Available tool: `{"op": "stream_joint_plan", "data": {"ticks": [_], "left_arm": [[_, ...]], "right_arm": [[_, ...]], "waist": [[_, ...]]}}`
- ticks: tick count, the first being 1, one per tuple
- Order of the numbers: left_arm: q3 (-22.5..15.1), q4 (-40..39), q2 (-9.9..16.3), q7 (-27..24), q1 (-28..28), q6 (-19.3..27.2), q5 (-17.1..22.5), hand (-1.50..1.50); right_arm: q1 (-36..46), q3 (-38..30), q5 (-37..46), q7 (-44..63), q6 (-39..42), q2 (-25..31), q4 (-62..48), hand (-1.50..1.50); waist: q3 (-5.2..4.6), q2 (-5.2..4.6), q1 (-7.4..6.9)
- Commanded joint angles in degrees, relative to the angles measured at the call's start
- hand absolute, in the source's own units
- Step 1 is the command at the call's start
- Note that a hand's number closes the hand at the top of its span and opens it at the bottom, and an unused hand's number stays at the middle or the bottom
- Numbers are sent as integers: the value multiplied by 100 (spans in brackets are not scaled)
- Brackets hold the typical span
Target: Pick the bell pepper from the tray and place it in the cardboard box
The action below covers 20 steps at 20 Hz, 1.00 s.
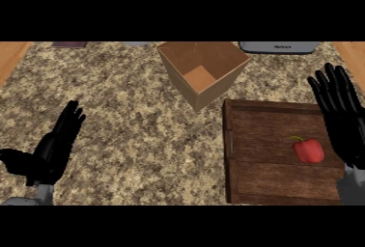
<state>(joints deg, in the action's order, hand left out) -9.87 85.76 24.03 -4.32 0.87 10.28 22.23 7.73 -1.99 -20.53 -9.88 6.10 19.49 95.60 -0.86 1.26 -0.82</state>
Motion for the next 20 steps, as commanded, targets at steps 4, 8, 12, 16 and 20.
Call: {"op": "stream_joint_plan", "data": {"ticks": [4,8,12,16,20], "left_arm": [[-213,232,277,177,-102,728,-1124,0],[-124,-77,503,211,-111,573,-1121,0],[-414,-56,223,665,86,906,-1569,0],[-157,-168,167,591,-12,714,-1640,0],[-309,20,157,777,83,795,-1669,0]], "right_arm": [[687,7,507,-290,260,378,115,-150],[671,-330,2747,23,-656,1828,-7,150],[295,-418,2114,-766,-1509,131,-682,-150],[-159,-520,2374,-1296,-1001,574,-485,-150],[-33,-285,3389,-592,-748,1761,-443,-150]], "waist": [[94,-120,3],[42,-143,178],[93,-138,83],[87,-124,97],[76,-127,108]]}}
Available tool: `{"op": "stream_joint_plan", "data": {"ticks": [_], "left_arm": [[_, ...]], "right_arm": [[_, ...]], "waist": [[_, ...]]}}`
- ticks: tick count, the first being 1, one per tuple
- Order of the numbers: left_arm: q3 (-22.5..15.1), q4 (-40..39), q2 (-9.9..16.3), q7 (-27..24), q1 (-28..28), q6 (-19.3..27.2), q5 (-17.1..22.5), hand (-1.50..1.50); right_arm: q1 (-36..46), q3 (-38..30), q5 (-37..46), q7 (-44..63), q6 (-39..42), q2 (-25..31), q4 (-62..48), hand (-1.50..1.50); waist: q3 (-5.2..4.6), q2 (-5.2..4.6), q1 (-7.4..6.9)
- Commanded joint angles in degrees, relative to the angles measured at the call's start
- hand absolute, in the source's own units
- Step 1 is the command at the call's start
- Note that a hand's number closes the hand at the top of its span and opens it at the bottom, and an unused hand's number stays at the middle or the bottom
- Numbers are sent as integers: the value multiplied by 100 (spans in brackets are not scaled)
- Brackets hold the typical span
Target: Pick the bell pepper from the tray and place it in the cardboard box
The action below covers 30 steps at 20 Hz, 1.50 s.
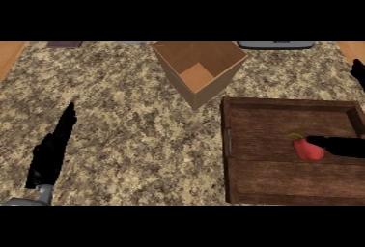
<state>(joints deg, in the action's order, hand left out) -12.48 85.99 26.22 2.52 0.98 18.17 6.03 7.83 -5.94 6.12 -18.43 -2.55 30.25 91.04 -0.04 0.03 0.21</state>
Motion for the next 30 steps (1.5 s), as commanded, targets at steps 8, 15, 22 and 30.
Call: {"op": "stream_joint_plan", "data": {"ticks": [8,15,22,30], "left_arm": [[-44,84,-48,-2,-140,-26,-106,0],[94,78,-19,218,96,-158,-157,0],[435,209,-44,285,33,-467,-208,0],[594,-43,-441,-145,-182,-679,-489,0]], "right_arm": [[-527,738,1668,1788,1591,2193,820,-150],[-636,1368,1744,3410,2682,2123,1954,-150],[-242,1812,2596,4355,2869,1174,1898,-150],[-170,1612,3346,4027,3079,768,1311,-150]], "waist": [[-19,13,-10],[-3,15,22],[3,1,-37],[3,-4,-40]]}}
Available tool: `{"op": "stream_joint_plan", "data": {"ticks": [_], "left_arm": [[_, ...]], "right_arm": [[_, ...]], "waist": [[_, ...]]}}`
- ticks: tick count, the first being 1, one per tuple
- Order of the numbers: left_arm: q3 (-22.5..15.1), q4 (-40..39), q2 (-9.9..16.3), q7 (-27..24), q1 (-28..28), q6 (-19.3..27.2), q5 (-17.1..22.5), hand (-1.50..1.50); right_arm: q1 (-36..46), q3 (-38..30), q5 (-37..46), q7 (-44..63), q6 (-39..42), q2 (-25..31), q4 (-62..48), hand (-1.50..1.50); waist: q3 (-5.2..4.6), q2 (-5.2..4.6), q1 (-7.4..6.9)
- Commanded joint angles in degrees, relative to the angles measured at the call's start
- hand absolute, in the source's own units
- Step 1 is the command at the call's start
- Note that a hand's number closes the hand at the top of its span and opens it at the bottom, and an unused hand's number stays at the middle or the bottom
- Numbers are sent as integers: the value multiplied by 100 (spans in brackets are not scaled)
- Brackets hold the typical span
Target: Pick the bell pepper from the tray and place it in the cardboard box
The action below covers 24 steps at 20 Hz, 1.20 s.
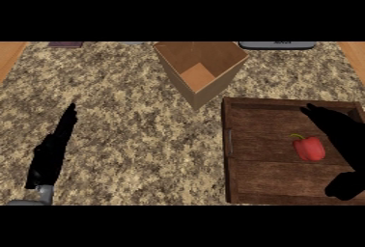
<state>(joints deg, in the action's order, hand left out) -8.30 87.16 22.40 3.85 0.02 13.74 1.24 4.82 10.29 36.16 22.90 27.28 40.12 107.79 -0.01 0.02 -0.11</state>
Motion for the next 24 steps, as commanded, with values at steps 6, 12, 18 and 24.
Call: {"op": "stream_joint_plan", "data": {"ticks": [6,12,18,24], "left_arm": [[351,-20,-252,320,299,-305,-270,0],[172,108,-686,332,120,-128,-787,0],[664,-78,-624,-85,-54,-677,-565,0],[895,572,-516,273,-321,-956,-578,0]], "right_arm": [[-191,-89,896,-398,-17,-583,-438,-150],[38,-364,1161,-745,140,-763,-769,-150],[-142,-623,1397,-1206,114,-952,-780,-150],[-436,-628,1729,-1147,2,-1337,-648,-150]], "waist": [[1,-1,17],[1,-3,7],[1,-1,8],[2,4,3]]}}
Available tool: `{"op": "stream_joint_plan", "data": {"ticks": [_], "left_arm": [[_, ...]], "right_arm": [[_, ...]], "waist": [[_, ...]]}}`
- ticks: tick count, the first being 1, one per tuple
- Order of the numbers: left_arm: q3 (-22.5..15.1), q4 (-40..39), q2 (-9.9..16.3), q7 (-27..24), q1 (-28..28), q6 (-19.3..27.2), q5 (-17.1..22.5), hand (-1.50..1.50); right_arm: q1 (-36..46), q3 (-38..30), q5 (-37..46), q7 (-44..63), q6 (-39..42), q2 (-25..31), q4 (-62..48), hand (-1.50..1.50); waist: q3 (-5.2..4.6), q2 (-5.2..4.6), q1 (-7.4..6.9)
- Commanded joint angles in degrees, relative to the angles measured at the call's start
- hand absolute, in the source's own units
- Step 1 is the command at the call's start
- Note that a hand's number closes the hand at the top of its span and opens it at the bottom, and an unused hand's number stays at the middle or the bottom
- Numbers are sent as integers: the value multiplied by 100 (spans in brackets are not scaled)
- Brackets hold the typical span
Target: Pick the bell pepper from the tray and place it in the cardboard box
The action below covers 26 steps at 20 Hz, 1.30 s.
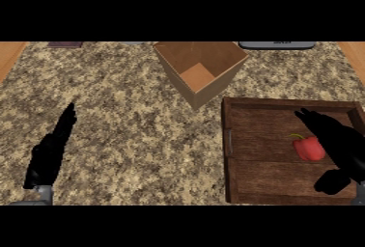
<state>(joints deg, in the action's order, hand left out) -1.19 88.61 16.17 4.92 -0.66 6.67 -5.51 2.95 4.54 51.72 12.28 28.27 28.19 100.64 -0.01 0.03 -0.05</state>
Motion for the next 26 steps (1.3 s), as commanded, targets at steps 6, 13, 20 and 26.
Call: {"op": "stream_joint_plan", "data": {"ticks": [6,13,20,26], "left_arm": [[19,208,-339,274,53,19,-348,0],[268,475,-286,294,-159,-338,-311,0],[241,295,-375,197,-50,-306,-416,0],[318,-322,-557,-224,125,-237,-500,0]], "right_arm": [[282,-238,437,-711,-235,-85,-981,-150],[83,-297,654,-794,-80,-289,-845,-150],[287,-112,1399,-991,-1256,-301,-1091,150],[189,-255,1461,-1145,-1398,-321,-458,150]], "waist": [[2,-5,-13],[1,1,-4],[4,-2,-18],[-1,-2,17]]}}
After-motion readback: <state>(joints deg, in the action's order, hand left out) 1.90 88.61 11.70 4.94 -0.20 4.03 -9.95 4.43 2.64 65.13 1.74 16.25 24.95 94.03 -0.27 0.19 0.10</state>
